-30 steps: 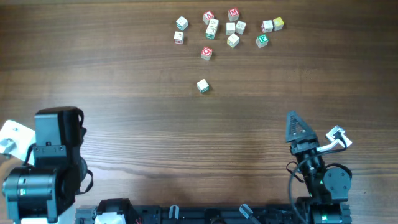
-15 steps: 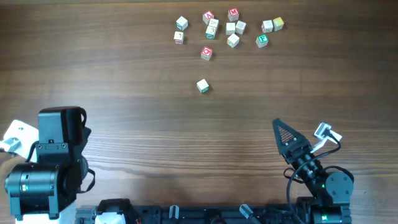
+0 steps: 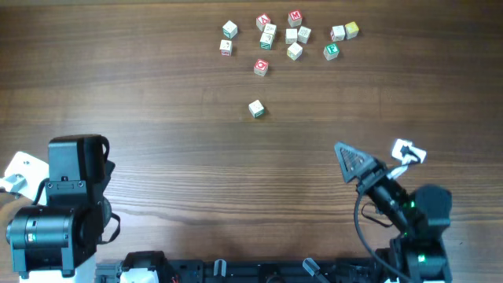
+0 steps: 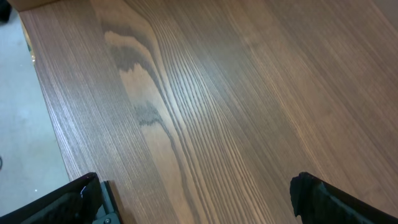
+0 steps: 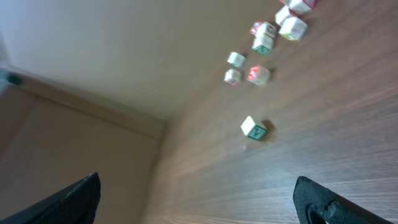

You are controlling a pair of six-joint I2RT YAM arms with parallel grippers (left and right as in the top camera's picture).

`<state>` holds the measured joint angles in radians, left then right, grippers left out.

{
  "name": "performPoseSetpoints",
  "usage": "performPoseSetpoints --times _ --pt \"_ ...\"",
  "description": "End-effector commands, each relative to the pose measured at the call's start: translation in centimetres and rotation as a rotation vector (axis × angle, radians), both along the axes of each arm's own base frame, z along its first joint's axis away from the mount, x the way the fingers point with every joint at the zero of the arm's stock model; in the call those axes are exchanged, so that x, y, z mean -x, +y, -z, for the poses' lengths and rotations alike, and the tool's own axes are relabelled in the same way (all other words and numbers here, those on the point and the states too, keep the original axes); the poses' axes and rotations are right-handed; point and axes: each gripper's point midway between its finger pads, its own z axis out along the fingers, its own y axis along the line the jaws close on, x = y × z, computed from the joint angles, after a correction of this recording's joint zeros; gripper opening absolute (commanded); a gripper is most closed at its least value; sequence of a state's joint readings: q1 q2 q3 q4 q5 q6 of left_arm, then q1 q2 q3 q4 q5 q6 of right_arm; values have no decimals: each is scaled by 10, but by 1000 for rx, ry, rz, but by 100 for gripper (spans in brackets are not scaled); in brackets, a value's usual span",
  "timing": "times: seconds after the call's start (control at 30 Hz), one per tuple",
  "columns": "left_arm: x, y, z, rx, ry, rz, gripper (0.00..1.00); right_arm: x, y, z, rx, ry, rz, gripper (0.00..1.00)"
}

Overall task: Form a horizontal line
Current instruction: 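Raise the right arm and reach toward the right side of the cluster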

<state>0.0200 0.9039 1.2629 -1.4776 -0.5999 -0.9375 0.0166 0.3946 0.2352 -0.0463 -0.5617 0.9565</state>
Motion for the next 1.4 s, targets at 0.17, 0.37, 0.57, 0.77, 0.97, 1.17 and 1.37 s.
performPoseSetpoints --times 0.17,0.37,0.57,0.77,0.97,1.17,1.37 --pt "1 0 2 10 -5 -17 100 -43 2 4 182 172 -81 99" --pt "1 0 2 10 -5 -17 100 -76 3 0 245 273 -126 100" --pt "1 0 2 10 -5 -17 100 -102 12 -24 216 216 -172 100" --pt "1 0 2 10 -5 -17 100 -119 5 -39 170 175 -88 100" --pt "1 0 2 10 -5 -17 100 -129 -3 -45 210 122 -43 100" --pt "1 0 2 10 -5 -17 100 -140 -19 -47 254 104 61 100" --pt "1 0 2 10 -5 -17 100 -159 -21 -50 252 45 80 100"
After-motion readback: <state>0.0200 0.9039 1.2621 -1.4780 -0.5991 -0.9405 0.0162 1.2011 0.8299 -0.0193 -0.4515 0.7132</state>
